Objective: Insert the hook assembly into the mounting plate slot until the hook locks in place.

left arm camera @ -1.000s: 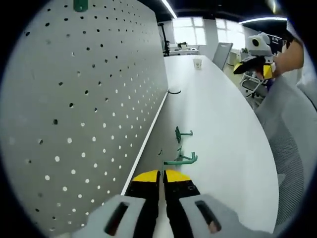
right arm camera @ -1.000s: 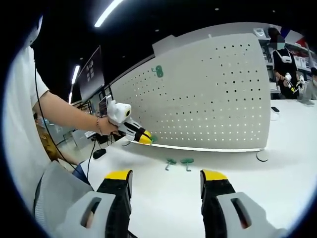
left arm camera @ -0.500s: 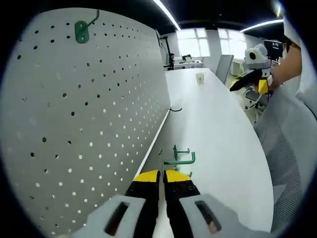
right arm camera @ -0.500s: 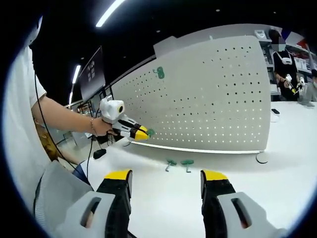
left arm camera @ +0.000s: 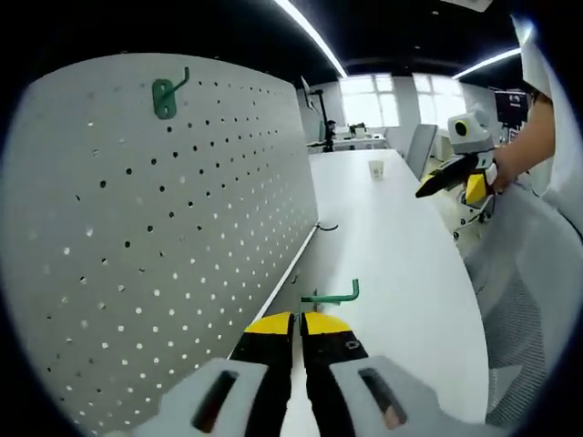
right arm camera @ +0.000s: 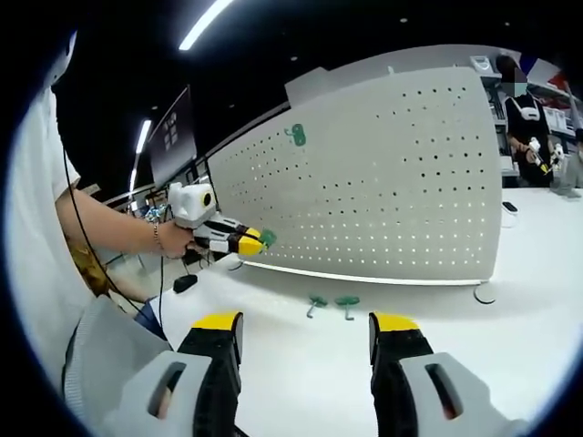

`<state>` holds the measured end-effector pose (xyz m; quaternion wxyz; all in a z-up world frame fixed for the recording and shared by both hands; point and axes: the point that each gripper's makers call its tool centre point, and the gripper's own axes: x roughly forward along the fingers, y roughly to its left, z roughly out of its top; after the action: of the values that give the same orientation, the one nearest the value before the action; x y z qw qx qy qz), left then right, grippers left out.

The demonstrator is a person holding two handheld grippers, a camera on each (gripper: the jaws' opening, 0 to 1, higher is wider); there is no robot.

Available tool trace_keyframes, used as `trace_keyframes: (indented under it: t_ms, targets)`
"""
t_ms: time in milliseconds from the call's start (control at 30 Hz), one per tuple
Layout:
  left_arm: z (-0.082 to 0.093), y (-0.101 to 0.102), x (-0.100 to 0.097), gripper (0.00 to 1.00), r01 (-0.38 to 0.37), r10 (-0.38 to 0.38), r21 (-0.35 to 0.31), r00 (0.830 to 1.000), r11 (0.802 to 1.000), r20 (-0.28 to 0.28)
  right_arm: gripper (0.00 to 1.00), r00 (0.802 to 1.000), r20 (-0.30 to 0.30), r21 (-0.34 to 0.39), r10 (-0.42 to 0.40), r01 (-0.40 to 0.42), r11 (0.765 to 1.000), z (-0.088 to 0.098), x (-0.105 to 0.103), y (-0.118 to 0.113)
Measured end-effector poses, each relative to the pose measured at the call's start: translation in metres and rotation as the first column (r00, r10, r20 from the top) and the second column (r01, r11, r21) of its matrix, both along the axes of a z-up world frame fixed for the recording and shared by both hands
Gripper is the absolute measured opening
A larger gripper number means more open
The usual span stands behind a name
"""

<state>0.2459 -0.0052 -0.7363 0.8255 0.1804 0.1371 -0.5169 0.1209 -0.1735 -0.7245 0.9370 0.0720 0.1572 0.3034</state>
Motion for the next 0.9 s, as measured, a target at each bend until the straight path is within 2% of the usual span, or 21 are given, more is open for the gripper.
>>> trace_keyframes:
  t_ms: [367, 600, 700, 900]
  targets:
    - [0.016, 0.006, -0.013, 0.03, -0.075, 0.077, -0.098, 0.997, 0.992, 0.011, 0.54, 1.000, 0.002, 0.004, 0.016, -0.016, 1.000, 0.002, 0.000, 0.005]
    - [0.032, 0.011, -0.022, 0.03, -0.135, 0.142, -0.176, 0.990, 0.975, 0.026, 0.54, 1.000, 0.006, 0.001, 0.023, -0.023, 1.000, 0.003, 0.001, 0.007]
    - [0.034, 0.012, -0.027, 0.03, -0.141, 0.149, -0.186, 0.988, 0.972, 0.030, 0.54, 1.000, 0.008, 0.001, 0.029, -0.029, 1.000, 0.004, 0.000, 0.008]
    - [0.036, 0.018, -0.037, 0.03, -0.179, 0.190, -0.239, 0.981, 0.954, 0.024, 0.54, 1.000, 0.012, 0.006, 0.028, -0.028, 1.000, 0.004, 0.002, 0.009]
